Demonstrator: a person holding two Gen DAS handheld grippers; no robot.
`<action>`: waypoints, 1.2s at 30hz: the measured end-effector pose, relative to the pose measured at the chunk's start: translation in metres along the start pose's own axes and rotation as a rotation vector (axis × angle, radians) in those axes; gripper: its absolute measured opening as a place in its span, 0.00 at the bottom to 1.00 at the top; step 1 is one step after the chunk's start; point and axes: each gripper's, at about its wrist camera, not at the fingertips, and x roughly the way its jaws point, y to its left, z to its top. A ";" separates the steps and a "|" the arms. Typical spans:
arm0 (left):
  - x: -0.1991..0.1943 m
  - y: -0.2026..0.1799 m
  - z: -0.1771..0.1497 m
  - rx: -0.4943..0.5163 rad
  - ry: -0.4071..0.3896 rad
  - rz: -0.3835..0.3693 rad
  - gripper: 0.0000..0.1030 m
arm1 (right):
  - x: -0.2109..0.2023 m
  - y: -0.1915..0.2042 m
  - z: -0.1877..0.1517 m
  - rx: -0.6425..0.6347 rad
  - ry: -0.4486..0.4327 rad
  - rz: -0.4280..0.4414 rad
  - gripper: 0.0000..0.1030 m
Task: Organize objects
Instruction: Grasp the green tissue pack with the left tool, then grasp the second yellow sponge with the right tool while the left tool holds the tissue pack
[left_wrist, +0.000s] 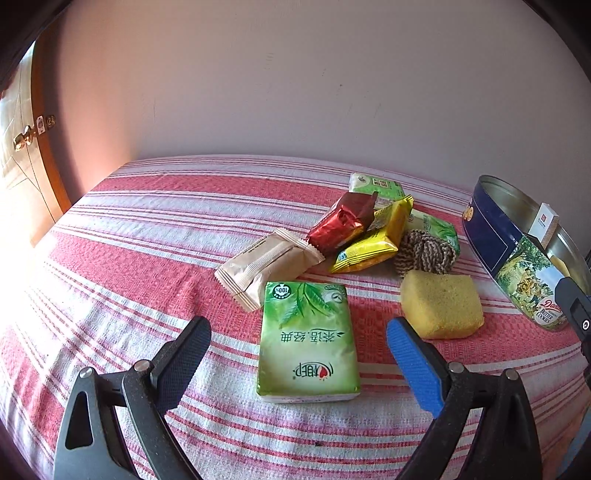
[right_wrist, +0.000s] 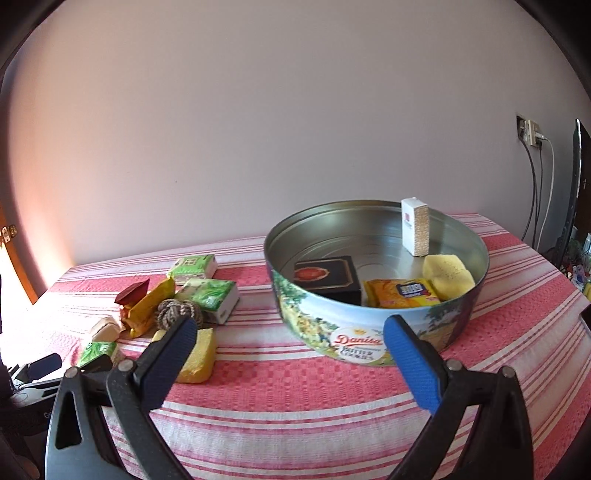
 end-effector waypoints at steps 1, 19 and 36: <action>0.004 0.002 0.000 -0.002 0.017 0.001 0.95 | 0.003 0.008 -0.002 -0.015 0.017 0.012 1.00; 0.026 0.030 0.006 0.010 0.105 0.011 0.66 | 0.066 0.066 -0.010 -0.054 0.289 0.079 1.00; 0.008 0.042 0.007 -0.049 0.017 -0.151 0.53 | 0.090 0.072 -0.013 -0.078 0.369 0.110 0.65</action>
